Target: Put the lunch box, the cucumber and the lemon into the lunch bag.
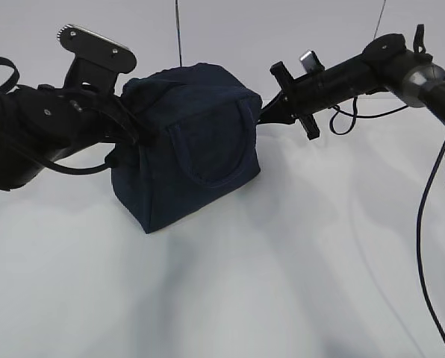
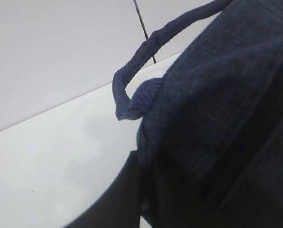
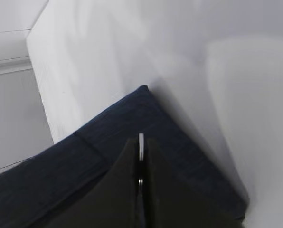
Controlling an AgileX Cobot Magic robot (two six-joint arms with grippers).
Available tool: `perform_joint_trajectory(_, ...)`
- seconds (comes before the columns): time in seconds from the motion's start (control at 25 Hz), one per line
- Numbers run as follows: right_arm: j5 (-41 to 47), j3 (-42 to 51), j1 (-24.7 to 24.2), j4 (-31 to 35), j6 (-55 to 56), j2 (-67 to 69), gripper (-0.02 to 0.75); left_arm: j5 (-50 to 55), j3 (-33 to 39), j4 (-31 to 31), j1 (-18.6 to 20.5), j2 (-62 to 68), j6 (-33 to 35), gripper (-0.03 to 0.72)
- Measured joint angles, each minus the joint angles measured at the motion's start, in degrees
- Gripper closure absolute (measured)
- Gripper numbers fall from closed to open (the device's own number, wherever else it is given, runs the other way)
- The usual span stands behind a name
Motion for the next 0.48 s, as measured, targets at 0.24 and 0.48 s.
perform_joint_trajectory(0.24,-0.22,0.00,0.00,-0.13,-2.67,0.89,0.738,0.54,0.00,0.00,0.00,0.00,0.00,0.694)
perform_joint_trajectory(0.48,-0.32,-0.09,0.00,-0.35,-6.97,0.99,0.738,0.54,0.00,0.00,0.00,0.00,0.00,0.694)
